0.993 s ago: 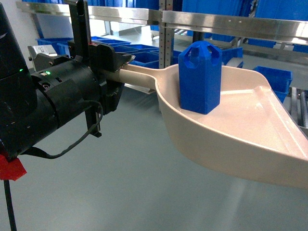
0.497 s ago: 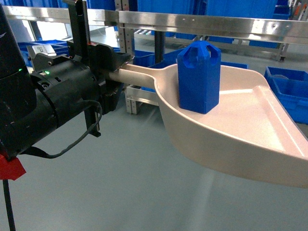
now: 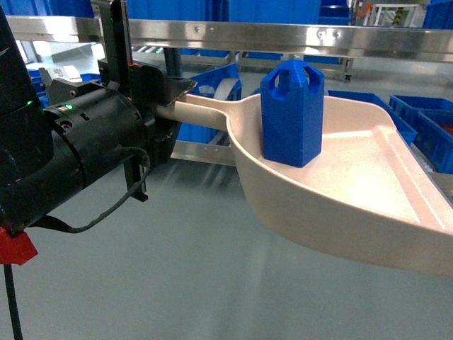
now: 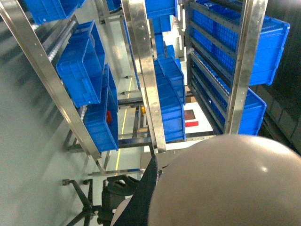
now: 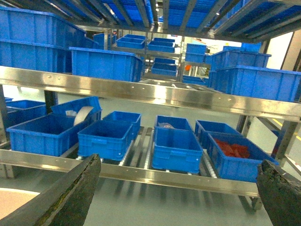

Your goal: Place part in tray to right shelf

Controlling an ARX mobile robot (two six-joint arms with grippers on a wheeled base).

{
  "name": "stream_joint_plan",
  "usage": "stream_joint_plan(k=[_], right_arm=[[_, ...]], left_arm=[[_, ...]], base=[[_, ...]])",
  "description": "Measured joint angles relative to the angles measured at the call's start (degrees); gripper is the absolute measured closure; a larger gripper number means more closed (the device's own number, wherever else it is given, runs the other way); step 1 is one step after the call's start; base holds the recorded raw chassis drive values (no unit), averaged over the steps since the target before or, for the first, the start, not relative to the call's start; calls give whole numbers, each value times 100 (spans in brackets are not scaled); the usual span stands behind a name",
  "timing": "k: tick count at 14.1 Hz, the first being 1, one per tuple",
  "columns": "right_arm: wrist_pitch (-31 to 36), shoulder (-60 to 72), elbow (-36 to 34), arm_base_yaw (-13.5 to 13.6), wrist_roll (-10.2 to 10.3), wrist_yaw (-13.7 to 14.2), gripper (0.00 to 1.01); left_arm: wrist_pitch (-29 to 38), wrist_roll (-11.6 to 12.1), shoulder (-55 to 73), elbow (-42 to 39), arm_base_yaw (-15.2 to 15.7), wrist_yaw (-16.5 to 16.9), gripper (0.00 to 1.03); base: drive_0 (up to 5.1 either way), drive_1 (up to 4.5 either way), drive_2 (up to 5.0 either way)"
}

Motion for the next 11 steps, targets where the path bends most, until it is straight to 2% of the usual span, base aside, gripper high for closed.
stream_joint_plan(k=[11], right_arm=[[0,0,0,0,0,0,3]], left_arm=[[0,0,0,0,0,0,90]], base=[[-172,-172,-172]])
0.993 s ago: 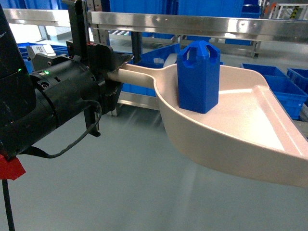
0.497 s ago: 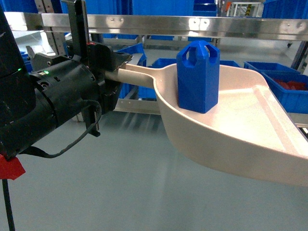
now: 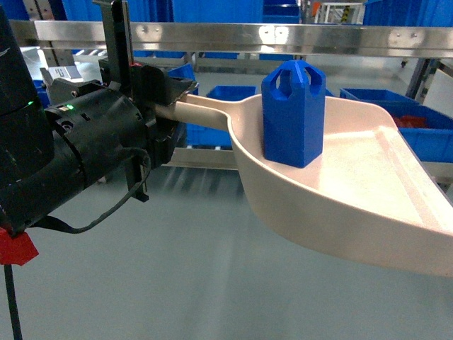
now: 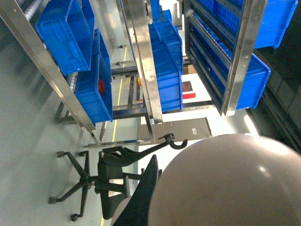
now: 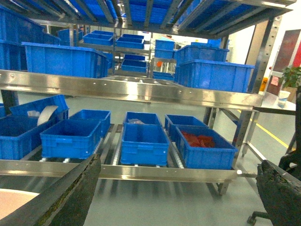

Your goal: Place part in tray to right shelf

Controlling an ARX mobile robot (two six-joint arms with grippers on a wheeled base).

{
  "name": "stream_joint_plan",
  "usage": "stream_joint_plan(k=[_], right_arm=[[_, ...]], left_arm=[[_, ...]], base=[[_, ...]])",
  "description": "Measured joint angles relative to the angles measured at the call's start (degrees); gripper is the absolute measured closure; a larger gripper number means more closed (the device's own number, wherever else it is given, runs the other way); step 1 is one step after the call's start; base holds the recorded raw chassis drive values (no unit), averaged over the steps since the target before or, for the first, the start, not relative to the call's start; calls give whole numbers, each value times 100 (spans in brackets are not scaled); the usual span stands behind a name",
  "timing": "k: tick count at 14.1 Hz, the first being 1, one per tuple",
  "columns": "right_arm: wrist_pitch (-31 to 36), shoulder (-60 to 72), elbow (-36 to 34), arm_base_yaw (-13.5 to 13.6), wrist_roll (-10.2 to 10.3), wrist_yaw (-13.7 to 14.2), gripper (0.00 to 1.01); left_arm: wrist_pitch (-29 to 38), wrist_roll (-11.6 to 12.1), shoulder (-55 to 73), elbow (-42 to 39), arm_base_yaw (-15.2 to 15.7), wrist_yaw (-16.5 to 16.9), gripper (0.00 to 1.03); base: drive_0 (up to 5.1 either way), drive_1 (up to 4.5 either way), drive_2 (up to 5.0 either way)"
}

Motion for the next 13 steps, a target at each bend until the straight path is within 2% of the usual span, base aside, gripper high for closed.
stream_joint_plan(k=[13], right_arm=[[0,-4,2,0,0,9,3]], left_arm=[[0,0,-2,0,0,0,90]], base=[[-172,-172,-172]])
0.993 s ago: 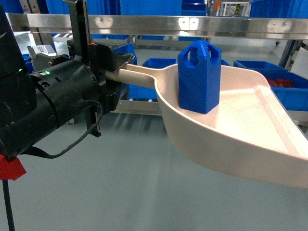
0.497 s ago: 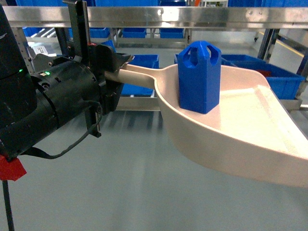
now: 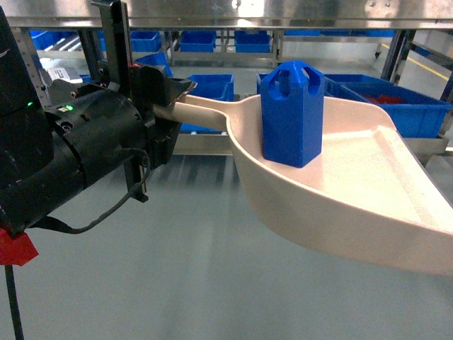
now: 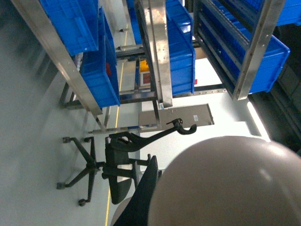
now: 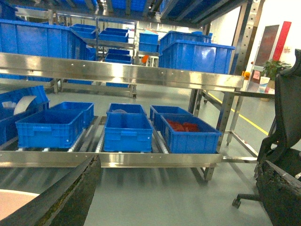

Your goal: Place part in tray to right shelf

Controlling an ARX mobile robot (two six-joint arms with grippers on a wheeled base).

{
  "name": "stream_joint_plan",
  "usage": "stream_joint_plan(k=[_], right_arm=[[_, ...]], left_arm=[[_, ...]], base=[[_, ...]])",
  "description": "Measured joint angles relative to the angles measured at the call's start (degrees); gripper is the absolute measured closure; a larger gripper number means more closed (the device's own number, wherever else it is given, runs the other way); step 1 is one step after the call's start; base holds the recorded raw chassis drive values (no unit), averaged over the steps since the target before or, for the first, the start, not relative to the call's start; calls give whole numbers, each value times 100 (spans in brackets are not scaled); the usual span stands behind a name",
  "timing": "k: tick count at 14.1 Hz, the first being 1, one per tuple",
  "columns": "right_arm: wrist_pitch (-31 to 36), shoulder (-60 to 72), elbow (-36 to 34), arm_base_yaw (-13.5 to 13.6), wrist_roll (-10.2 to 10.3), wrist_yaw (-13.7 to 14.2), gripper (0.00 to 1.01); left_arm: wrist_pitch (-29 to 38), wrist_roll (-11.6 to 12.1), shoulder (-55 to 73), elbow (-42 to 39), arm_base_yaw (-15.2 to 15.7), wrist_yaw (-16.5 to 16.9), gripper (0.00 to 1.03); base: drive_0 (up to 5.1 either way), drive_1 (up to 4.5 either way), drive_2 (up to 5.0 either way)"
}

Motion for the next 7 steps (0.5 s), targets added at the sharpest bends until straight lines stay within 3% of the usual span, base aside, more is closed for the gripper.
stream_joint_plan(k=[7], right_arm=[[-4,0,0,0,0,0,3]], left_arm=[[-2,0,0,0,0,0,90]], base=[[-172,-172,-172]])
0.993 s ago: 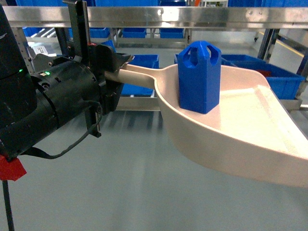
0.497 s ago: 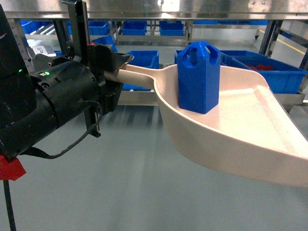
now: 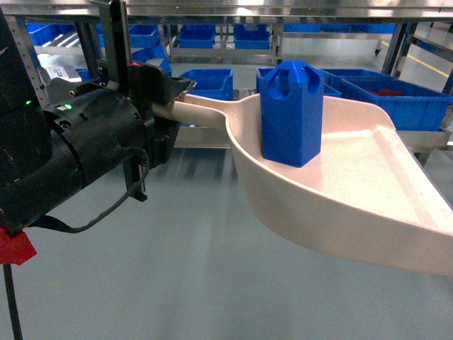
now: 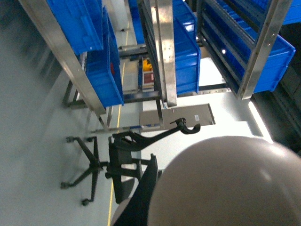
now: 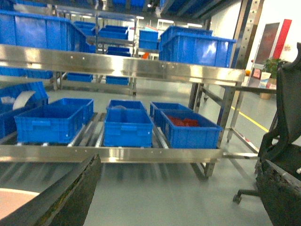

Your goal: Place part in tray to right shelf

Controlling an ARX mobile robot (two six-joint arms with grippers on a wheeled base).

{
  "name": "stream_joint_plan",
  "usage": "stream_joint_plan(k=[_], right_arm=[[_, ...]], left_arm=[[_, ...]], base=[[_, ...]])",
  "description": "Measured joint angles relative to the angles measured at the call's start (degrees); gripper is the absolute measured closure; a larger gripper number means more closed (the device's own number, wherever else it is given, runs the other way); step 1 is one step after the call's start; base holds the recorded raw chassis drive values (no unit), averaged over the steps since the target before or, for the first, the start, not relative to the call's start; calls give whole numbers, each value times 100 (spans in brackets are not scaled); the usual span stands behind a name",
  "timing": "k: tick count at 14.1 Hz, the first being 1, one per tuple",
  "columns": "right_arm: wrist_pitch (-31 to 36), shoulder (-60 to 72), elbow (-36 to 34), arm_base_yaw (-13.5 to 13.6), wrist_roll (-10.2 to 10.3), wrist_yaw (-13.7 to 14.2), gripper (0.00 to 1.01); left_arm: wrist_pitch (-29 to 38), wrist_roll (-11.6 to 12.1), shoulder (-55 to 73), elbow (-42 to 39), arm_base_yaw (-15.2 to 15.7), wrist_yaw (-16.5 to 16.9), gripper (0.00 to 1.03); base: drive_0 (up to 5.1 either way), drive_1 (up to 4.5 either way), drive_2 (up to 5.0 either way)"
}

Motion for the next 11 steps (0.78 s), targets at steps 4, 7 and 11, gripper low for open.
stream_joint_plan(k=[4,7,11], right_arm=[[4,0,0,0,0,0,3],[9,0,0,0,0,0,3],[7,0,0,0,0,2,3]], left_arm=[[4,0,0,0,-2,2,90],[4,0,0,0,0,0,90],[4,0,0,0,0,2,90]], base=[[-172,-172,-172],[-172,-172,-172],[-172,-172,-172]])
